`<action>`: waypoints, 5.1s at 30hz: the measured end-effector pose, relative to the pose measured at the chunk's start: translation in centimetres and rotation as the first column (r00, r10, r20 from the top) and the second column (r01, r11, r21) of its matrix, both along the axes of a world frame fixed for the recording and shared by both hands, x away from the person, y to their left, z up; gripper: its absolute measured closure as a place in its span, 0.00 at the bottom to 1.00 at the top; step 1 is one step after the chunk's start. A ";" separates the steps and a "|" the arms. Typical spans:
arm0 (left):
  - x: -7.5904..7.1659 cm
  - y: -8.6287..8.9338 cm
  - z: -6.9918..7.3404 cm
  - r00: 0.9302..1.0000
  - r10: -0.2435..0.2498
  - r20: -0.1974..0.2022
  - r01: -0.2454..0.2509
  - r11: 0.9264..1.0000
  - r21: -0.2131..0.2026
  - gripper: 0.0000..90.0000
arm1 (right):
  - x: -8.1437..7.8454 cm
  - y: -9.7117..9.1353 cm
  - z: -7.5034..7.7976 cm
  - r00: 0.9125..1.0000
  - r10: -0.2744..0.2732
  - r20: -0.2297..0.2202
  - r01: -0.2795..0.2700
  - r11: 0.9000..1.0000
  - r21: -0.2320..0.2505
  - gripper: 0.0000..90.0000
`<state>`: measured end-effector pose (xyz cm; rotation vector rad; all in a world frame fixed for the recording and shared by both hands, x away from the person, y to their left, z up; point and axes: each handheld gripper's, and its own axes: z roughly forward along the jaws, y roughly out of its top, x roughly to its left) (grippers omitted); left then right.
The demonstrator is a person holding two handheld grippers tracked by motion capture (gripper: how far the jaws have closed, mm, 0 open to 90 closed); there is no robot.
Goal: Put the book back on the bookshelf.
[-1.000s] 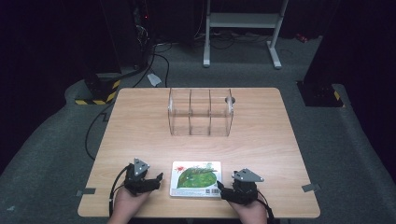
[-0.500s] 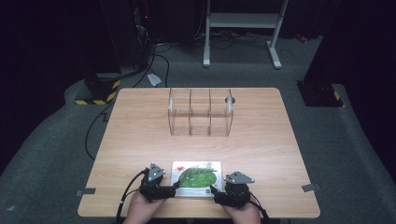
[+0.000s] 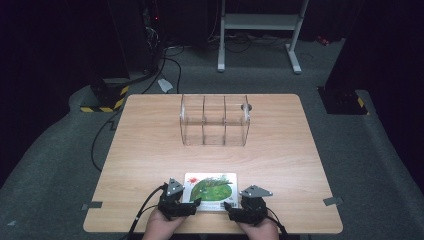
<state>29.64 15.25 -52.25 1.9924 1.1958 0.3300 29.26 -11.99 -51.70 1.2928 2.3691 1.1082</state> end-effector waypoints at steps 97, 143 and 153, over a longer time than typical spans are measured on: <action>5.8 3.0 0.9 0.998 -0.029 -0.059 0.008 0.947 -0.322 0.48 | 1.1 0.4 -0.4 0.999 0.020 0.033 -0.018 0.999 -0.045 0.33; 3.5 2.4 1.3 0.970 -0.113 0.215 0.146 0.979 -0.144 0.72 | 1.4 -0.9 0.1 0.999 0.016 0.031 -0.018 0.998 0.054 0.32; 3.1 2.4 1.3 0.957 -0.121 0.262 0.159 0.979 -0.128 0.72 | 1.9 -1.6 0.7 0.998 -0.027 0.054 0.021 0.993 0.115 0.32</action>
